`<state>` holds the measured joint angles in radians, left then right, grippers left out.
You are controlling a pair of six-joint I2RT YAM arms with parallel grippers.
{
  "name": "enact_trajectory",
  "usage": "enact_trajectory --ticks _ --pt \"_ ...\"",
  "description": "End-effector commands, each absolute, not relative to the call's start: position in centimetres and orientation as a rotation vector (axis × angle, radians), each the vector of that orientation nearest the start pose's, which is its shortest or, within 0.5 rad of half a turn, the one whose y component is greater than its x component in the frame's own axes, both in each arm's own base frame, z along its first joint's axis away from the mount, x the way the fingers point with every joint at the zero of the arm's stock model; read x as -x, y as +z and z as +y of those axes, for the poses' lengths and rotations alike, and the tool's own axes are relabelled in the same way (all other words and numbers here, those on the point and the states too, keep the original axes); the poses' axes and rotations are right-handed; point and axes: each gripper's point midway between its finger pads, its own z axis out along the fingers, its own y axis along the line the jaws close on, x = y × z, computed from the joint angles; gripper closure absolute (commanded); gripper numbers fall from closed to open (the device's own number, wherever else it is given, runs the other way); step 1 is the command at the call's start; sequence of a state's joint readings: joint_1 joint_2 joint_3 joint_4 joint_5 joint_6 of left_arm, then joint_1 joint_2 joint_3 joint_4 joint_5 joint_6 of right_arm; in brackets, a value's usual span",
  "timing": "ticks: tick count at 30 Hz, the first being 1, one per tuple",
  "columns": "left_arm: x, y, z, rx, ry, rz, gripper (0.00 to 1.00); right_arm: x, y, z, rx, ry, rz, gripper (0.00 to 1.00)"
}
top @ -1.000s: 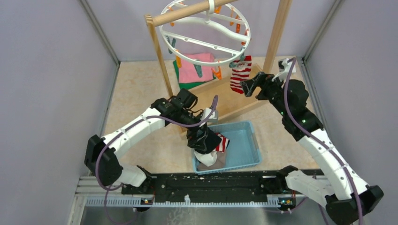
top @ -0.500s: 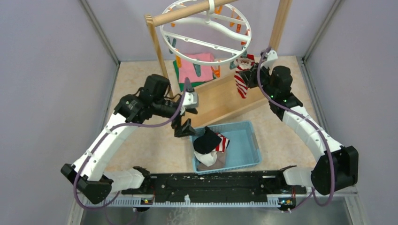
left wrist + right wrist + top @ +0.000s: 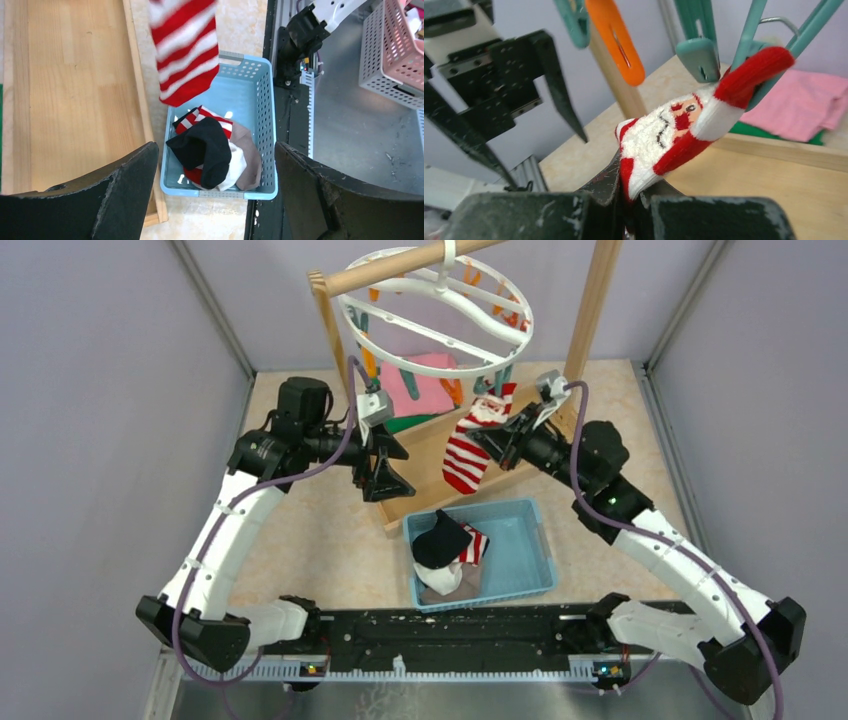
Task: Remove the socks clipped to the hanger
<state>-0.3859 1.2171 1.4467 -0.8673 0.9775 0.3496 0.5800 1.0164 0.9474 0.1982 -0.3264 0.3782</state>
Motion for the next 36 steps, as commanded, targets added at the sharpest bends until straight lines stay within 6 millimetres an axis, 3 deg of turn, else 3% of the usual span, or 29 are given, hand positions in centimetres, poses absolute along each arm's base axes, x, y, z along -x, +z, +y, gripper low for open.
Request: enact_trajectory --ticks 1,6,13,20,26,28,30,32,34,35,36 --pt "-20.2 36.6 -23.5 -1.188 -1.131 1.580 0.07 -23.4 38.0 28.9 0.448 1.145 1.454 1.00" --pt "-19.8 37.5 -23.3 -1.167 -1.141 1.558 0.02 -20.4 38.8 32.1 0.493 1.267 1.438 1.00" --pt "-19.0 36.8 -23.2 -1.205 -1.177 1.537 0.04 -19.7 38.9 35.2 0.511 1.355 1.444 1.00" --pt "-18.8 35.7 -23.2 -1.212 -1.205 1.565 0.13 -19.4 41.4 35.7 0.483 1.425 1.383 1.00" --pt "-19.9 34.4 -23.1 -1.171 -1.153 1.609 0.02 -18.5 41.9 35.9 0.488 1.482 1.371 1.00" --pt "-19.8 34.4 -23.4 -1.171 -1.195 1.603 0.03 -18.3 42.1 36.0 0.491 1.489 1.366 1.00" --pt "-19.9 34.7 -23.8 -1.164 -1.244 1.601 0.09 -18.2 42.2 36.0 0.486 1.502 1.362 1.00" --pt "-19.9 35.0 -24.0 -1.164 -1.282 1.605 0.22 -18.2 42.2 36.1 0.486 1.505 1.364 1.00" --pt "-19.8 35.1 -24.1 -1.170 -1.299 1.605 0.41 -18.2 42.2 36.2 0.485 1.505 1.374 0.99" --pt "-19.8 35.0 -24.1 -1.174 -1.301 1.605 0.51 -18.2 42.2 36.1 0.481 1.501 1.381 0.93" --pt "-19.7 34.8 -24.1 -1.176 -1.301 1.607 0.71 -18.4 42.2 36.0 0.476 1.493 1.386 0.85"
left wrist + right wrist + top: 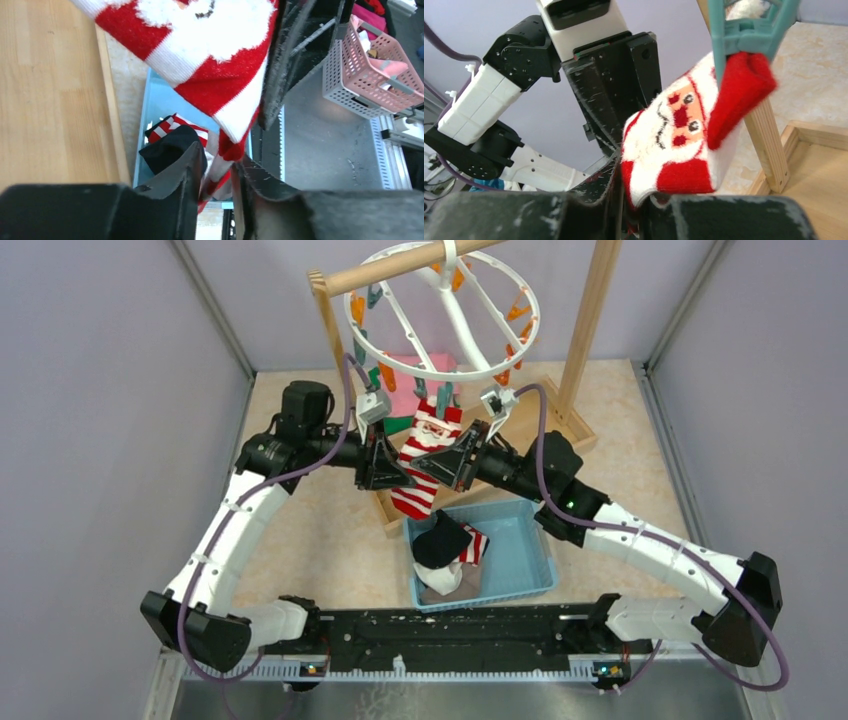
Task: Remove the socks clipped to the hanger
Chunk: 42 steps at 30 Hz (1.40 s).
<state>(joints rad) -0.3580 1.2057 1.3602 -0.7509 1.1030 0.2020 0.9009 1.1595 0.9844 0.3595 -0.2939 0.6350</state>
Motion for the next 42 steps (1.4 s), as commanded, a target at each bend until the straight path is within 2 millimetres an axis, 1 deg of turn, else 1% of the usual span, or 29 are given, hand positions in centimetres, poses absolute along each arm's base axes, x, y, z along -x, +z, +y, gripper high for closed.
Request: enact_trajectory --ticks 1,2,3,6,9,11,14,16,18,22,28,30,32,36,38,42 --pt "-19.7 34.7 -24.0 -1.175 -1.293 1.608 0.85 -18.6 42.1 35.9 0.469 1.478 1.394 0.77" --pt "-19.7 34.5 -24.0 -1.173 -1.282 1.609 0.97 -18.8 42.1 35.8 0.458 1.458 1.401 0.71" --pt "-19.7 34.5 -23.9 -1.171 -1.272 1.609 1.00 -19.3 42.0 35.6 0.441 1.427 1.414 0.65" --pt "-19.4 34.3 -23.8 -1.175 -1.267 1.608 1.00 -21.1 41.7 34.6 0.377 1.308 1.470 0.43" --pt "-19.4 34.5 -23.8 -1.177 -1.268 1.601 1.00 -23.0 41.6 33.0 0.316 1.195 1.523 0.31" --pt "-19.5 34.5 -23.8 -1.176 -1.264 1.602 1.00 -24.0 42.0 31.7 0.291 1.159 1.520 0.25" --pt "-19.6 34.4 -23.8 -1.172 -1.260 1.609 1.00 -25.1 42.9 30.3 0.274 1.111 1.495 0.21" --pt "-19.6 34.3 -23.8 -1.168 -1.256 1.612 1.00 -25.5 43.7 30.2 0.287 1.092 1.478 0.20" --pt "-19.6 34.2 -23.8 -1.163 -1.259 1.614 1.00 -26.0 44.4 30.8 0.312 1.085 1.465 0.20" --pt "-19.6 34.2 -23.8 -1.154 -1.266 1.621 1.00 -27.0 45.7 31.7 0.340 1.066 1.439 0.24" --pt "-19.6 34.2 -23.8 -1.151 -1.265 1.625 1.00 -28.1 46.6 32.1 0.332 1.058 1.400 0.32" --pt "-19.6 34.2 -23.8 -1.150 -1.268 1.627 1.00 -28.5 46.7 32.1 0.327 1.046 1.395 0.37" --pt "-19.5 34.3 -23.7 -1.149 -1.272 1.626 1.00 -28.7 46.9 32.2 0.324 1.044 1.382 0.44" --pt "-19.4 33.6 -23.7 -1.146 -1.271 1.639 1.00 -28.8 47.4 32.2 0.312 1.054 1.357 0.61" --pt "-19.4 33.3 -23.6 -1.147 -1.272 1.646 1.00 -28.8 47.3 32.1 0.309 1.055 1.353 0.71" --pt "-19.2 32.6 -23.6 -1.147 -1.275 1.657 1.00 -28.5 47.3 32.2 0.310 1.073 1.343 0.94"
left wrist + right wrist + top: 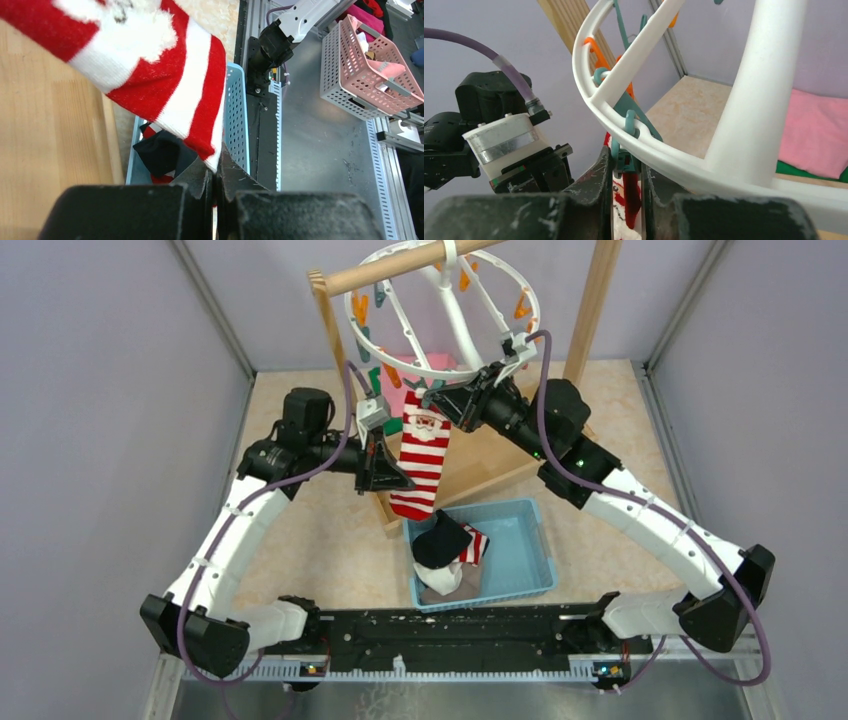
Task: Remove the socks clipped to the hanger
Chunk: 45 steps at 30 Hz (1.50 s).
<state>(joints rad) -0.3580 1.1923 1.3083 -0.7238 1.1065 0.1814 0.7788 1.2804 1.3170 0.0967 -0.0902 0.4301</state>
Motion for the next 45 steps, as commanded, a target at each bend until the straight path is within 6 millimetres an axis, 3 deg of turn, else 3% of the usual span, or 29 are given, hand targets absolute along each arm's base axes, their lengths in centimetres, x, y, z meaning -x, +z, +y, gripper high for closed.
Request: enact_trajectory --ticks 1,12,13,15,17,20,26,27,29,31,32,33,34,39,45 --pt "-19.1 32.3 -23.5 -1.147 -1.273 1.662 1.00 -28.5 47.3 32.2 0.307 1.077 1.344 0.99" --pt "-18.1 28.9 -24.0 -1.213 -1.330 1.673 1.00 -28.7 45.4 31.5 0.281 1.040 1.411 1.00" --pt "-17.8 28.7 -24.3 -1.227 -1.340 1.674 1.00 -28.9 45.1 31.3 0.274 1.026 1.423 0.92" --pt "-17.1 27.7 -25.2 -1.277 -1.365 1.681 1.00 -29.1 44.3 30.8 0.261 1.000 1.452 0.66" --pt "-16.3 26.1 -26.2 -1.343 -1.376 1.700 1.00 -29.2 43.2 30.1 0.233 0.967 1.492 0.36" --pt "-15.0 23.4 -27.5 -1.447 -1.380 1.725 1.00 -28.9 41.8 28.5 0.178 0.926 1.542 0.03" --pt "-14.1 19.5 -29.9 -1.655 -1.300 1.737 1.00 -27.2 37.8 24.8 0.071 0.857 1.641 0.01" --pt "-14.1 19.0 -30.4 -1.683 -1.282 1.745 0.95 -27.0 37.2 24.2 0.058 0.841 1.656 0.01" --pt "-14.3 17.0 -31.4 -1.755 -1.217 1.775 0.67 -26.8 35.7 23.2 0.035 0.794 1.699 0.01" --pt "-14.3 15.5 -32.2 -1.820 -1.143 1.807 0.50 -26.7 33.8 22.2 0.006 0.736 1.750 0.01" --pt "-14.4 15.1 -32.6 -1.834 -1.115 1.818 0.33 -26.8 33.2 21.8 -0.004 0.713 1.766 0.01" --pt "-14.3 15.0 -33.0 -1.851 -1.105 1.814 0.08 -26.8 32.5 21.4 -0.017 0.688 1.784 0.01" --pt "-14.4 15.0 -33.2 -1.859 -1.098 1.808 0.02 -26.8 32.1 21.1 -0.026 0.668 1.797 0.01" --pt "-15.7 16.7 -32.6 -1.918 -0.970 1.794 0.01 -26.9 30.1 19.3 -0.091 0.577 1.842 0.01" --pt "-16.4 19.1 -27.7 -1.943 -0.796 1.830 0.01 -27.2 28.2 18.1 -0.151 0.494 1.889 0.01"
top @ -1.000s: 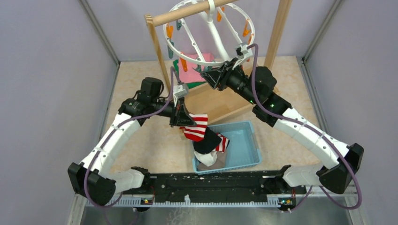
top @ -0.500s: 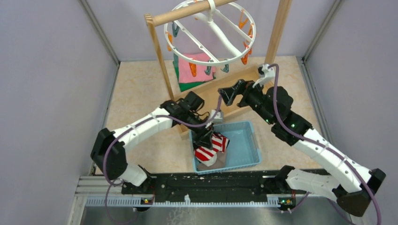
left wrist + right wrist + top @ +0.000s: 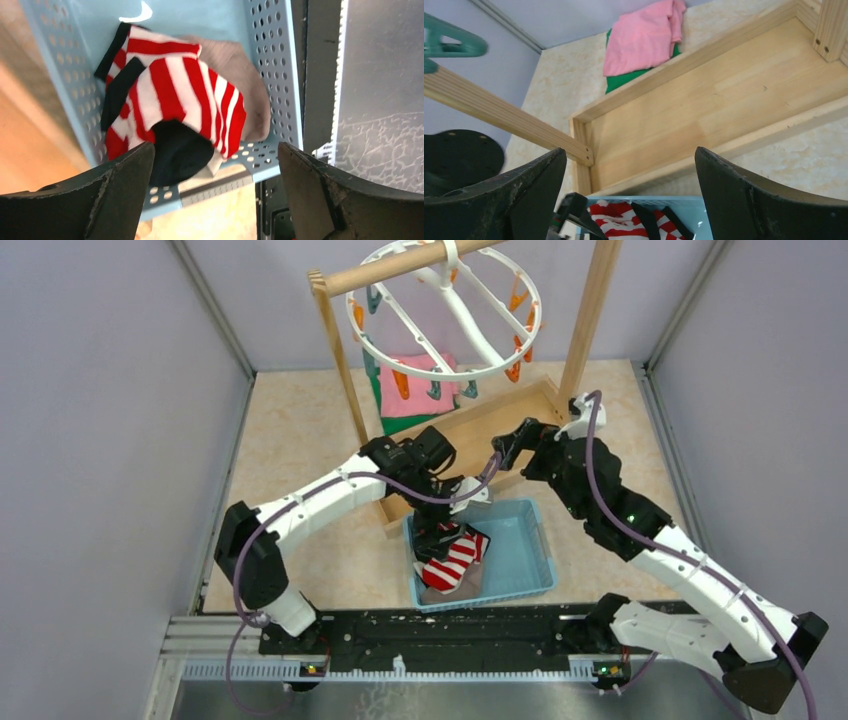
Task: Remove the socks clipped to the hanger
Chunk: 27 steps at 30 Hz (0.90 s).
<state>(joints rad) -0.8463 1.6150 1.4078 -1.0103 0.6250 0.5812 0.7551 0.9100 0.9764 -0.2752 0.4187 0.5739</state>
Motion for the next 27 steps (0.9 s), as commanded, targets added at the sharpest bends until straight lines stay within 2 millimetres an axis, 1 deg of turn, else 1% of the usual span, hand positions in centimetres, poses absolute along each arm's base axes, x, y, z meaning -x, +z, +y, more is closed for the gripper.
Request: enact_trajectory --ticks 1,5,6,8,10,12,14,17,20,23,25,27 --pt "-16.7 19.5 -26.8 -1.911 -0.762 1.840 0.01 -27.3 27.9 17.9 -0.158 0.478 1.896 0.01" --pt "-17.5 21.5 -22.3 -1.805 -0.605 1.813 0.01 -27.5 26.8 16.7 -0.200 0.410 1.911 0.01" --pt "-17.3 22.3 -21.1 -1.779 -0.552 1.784 0.01 -27.4 26.6 16.5 -0.206 0.400 1.914 0.01" --pt "-17.1 23.0 -19.1 -1.743 -0.463 1.763 0.01 -27.2 26.3 16.0 -0.229 0.381 1.923 0.01" --pt "-16.8 23.6 -17.3 -1.696 -0.422 1.774 0.01 -27.1 26.4 15.6 -0.239 0.377 1.921 0.01" --pt "-16.9 23.5 -15.7 -1.658 -0.375 1.804 0.01 -27.0 26.3 15.3 -0.246 0.363 1.921 0.01" --pt "-17.2 22.8 -14.2 -1.630 -0.325 1.852 0.01 -27.1 25.8 15.1 -0.256 0.351 1.937 0.01" --pt "-18.7 21.6 -11.7 -1.548 -0.210 1.904 0.01 -27.5 24.3 14.6 -0.282 0.333 1.985 0.01" --pt "-20.8 22.1 -9.4 -1.412 -0.112 1.886 0.01 -27.8 22.9 13.2 -0.340 0.281 2.005 0.01" --pt "-23.0 22.6 -7.5 -1.251 -0.103 1.908 0.01 -28.0 22.0 11.2 -0.444 0.260 1.985 0.01" --pt "-24.8 23.0 -5.8 -1.126 -0.117 1.936 0.01 -28.3 21.6 9.9 -0.511 0.248 1.960 0.01" --pt "-26.7 23.4 -2.8 -0.964 -0.139 1.976 0.01 -28.5 21.3 8.4 -0.567 0.206 1.942 0.01"
